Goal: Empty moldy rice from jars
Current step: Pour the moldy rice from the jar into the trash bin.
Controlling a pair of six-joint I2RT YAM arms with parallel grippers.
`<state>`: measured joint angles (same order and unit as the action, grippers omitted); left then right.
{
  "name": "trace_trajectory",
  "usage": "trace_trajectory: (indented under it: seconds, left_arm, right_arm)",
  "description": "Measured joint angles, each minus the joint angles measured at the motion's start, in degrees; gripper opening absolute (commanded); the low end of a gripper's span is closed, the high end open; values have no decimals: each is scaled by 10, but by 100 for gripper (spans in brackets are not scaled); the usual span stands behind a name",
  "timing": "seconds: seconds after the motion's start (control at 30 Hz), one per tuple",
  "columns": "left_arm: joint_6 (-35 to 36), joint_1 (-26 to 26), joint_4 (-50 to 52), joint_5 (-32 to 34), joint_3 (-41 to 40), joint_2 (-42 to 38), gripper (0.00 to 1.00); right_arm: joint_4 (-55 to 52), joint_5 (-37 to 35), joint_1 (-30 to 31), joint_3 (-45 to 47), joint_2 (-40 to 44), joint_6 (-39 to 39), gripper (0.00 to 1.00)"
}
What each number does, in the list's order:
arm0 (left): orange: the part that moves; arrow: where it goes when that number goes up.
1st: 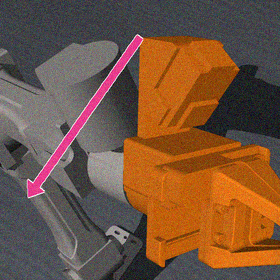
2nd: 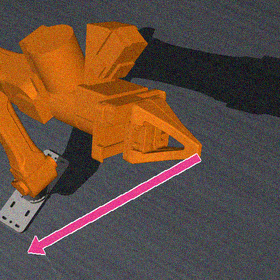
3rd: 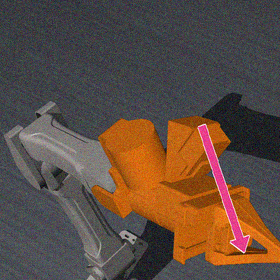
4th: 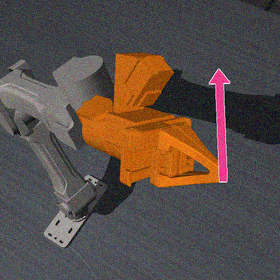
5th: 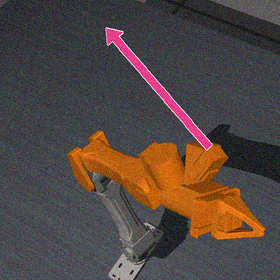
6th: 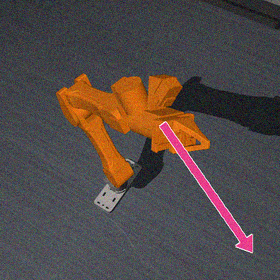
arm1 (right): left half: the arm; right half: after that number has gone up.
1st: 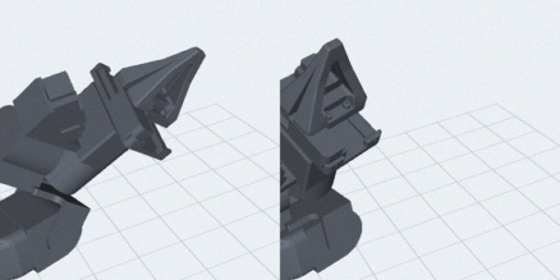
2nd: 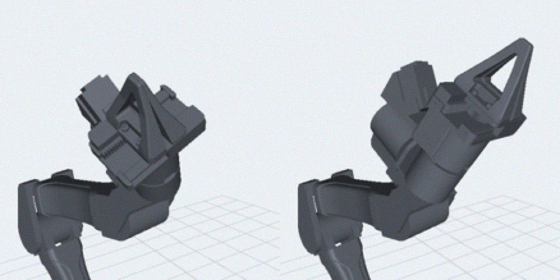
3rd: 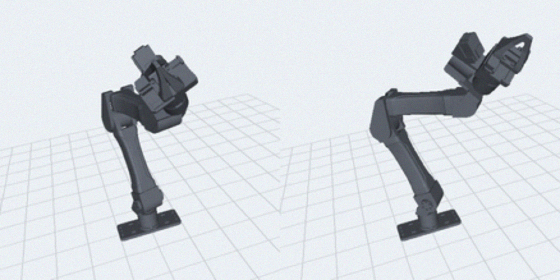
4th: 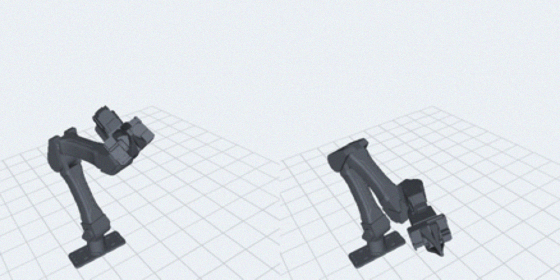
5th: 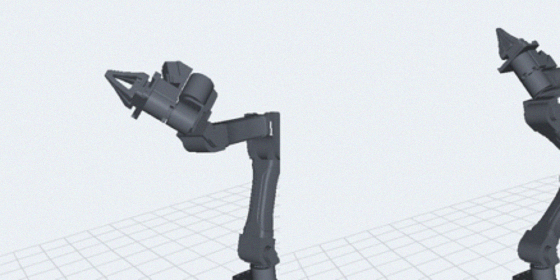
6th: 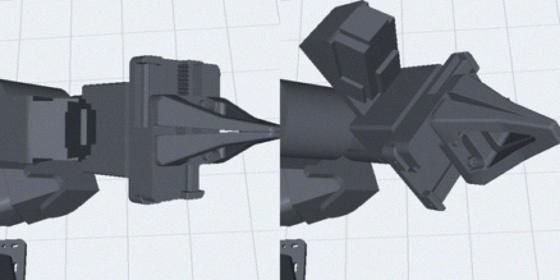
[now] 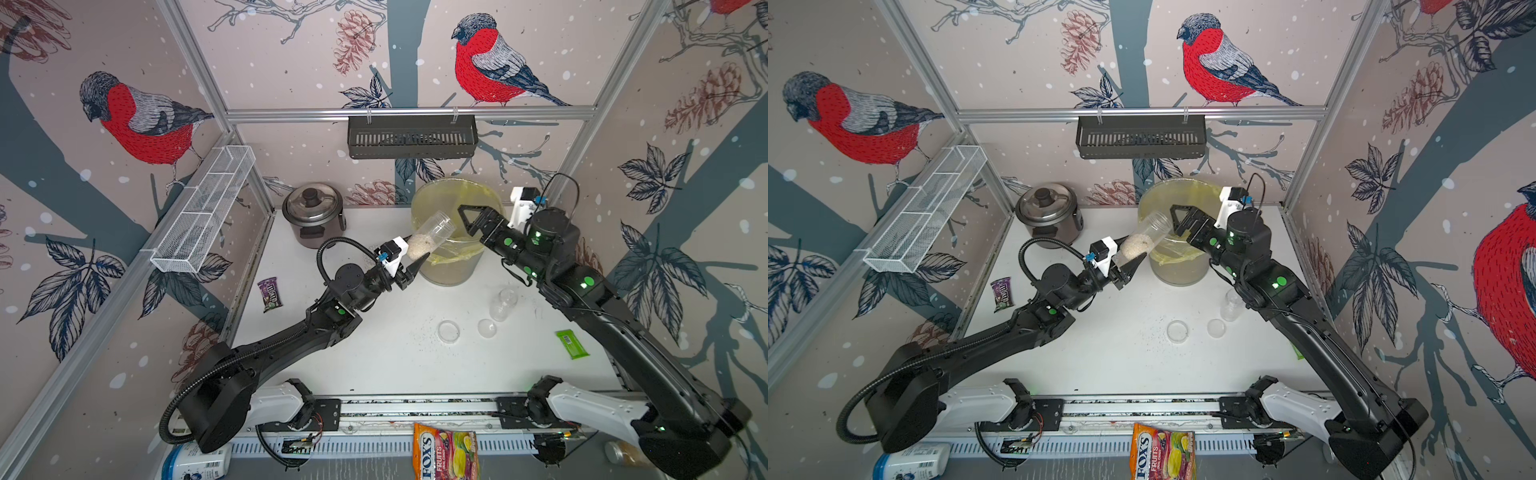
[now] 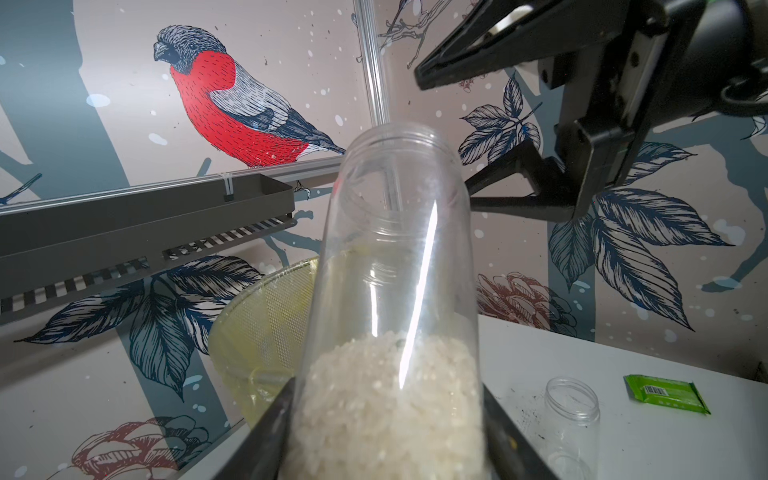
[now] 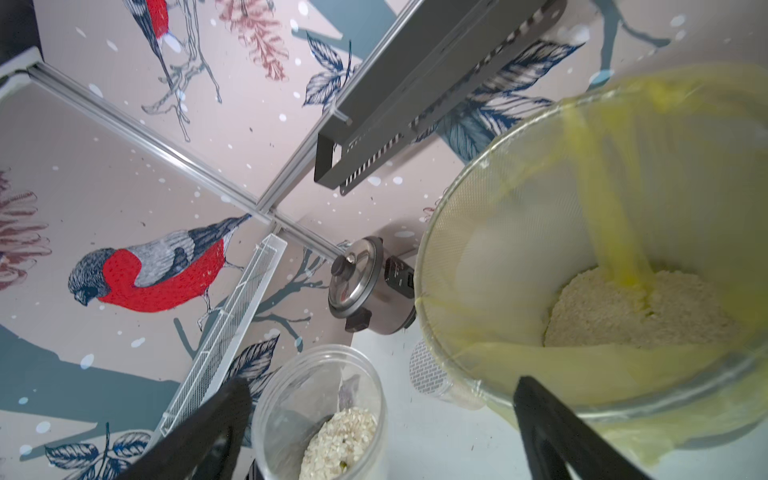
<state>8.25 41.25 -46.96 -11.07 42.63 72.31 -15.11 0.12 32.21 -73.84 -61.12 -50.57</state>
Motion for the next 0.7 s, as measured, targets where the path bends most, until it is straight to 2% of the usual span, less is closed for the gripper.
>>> trace_trajectory:
  seconds: [0.1,0.27,0.53,0.7]
  left_arm:
    - [17,-21,50,-24,49,16,29]
    - [75,-40,194,-54,191,73,28]
    - [193,-44,407,-52,375,164,24]
    - [254,-44,532,-18,514,243,25]
  right_arm:
    - [-3,14,-45,-17,16,13,100]
    - [-4,24,-102,-10,44,36,100]
    - [-7,26,-155,66,105,56,100]
    - [-18,26,-178,83,133,72,100]
